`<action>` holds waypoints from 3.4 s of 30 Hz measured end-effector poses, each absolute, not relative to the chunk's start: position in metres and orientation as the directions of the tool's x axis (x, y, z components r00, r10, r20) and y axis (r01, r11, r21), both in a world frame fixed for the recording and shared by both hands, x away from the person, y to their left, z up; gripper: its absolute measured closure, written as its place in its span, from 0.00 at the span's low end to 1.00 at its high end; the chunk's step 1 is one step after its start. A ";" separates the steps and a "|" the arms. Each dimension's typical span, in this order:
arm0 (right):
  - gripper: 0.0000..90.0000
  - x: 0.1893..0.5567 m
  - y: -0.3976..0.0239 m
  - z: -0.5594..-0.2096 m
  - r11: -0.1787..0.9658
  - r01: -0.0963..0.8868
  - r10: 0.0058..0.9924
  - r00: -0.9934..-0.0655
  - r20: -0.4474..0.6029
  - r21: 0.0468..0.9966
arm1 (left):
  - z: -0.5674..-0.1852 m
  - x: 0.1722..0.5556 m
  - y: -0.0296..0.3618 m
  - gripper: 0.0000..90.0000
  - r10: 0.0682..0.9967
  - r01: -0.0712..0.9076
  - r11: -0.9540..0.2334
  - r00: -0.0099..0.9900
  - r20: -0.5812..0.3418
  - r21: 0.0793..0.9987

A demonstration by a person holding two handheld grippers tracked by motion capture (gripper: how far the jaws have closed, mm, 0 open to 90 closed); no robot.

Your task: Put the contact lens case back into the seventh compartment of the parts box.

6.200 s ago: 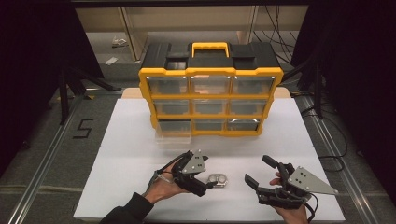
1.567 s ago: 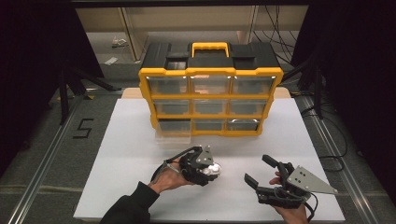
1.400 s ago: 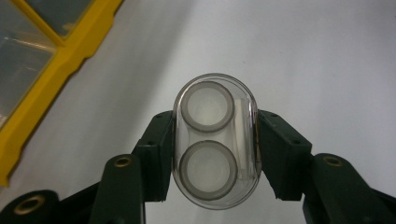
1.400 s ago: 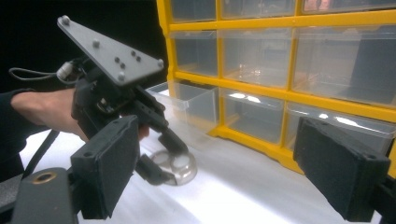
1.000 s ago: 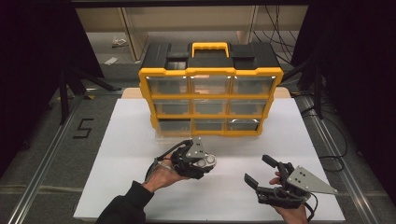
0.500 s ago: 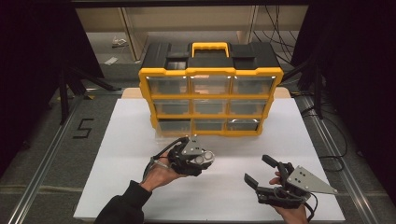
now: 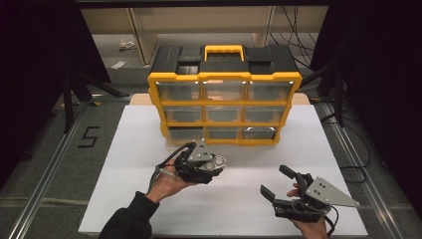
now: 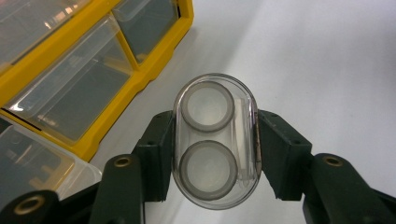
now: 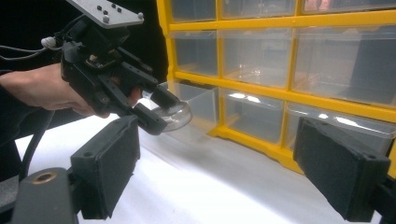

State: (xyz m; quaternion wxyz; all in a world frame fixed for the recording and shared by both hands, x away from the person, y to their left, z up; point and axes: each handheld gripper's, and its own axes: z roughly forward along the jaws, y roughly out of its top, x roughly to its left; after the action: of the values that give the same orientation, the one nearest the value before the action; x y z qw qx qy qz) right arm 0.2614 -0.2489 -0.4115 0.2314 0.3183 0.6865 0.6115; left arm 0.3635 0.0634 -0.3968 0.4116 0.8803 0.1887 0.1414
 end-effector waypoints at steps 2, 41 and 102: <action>0.17 0.262 -0.249 -0.411 0.050 0.153 0.720 -0.690 0.071 0.987 | -0.395 0.363 0.064 0.55 0.452 0.214 -0.589 0.887 0.098 0.780; 0.17 0.262 -0.248 -0.412 0.050 0.152 0.720 -0.691 0.070 0.987 | -0.371 0.379 0.105 0.55 0.592 0.252 -0.477 0.800 0.096 0.842; 0.17 0.262 -0.249 -0.412 0.054 0.155 0.719 -0.691 0.069 0.986 | -0.387 0.415 0.140 0.55 0.744 0.337 -0.357 0.667 0.047 0.871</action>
State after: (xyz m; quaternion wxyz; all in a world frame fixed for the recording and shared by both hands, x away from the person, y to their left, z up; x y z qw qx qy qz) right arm 0.2618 -0.2485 -0.4116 0.2313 0.3178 0.6880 0.6101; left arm 0.4146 0.1401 -0.3866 0.4531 0.7924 0.3411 0.2245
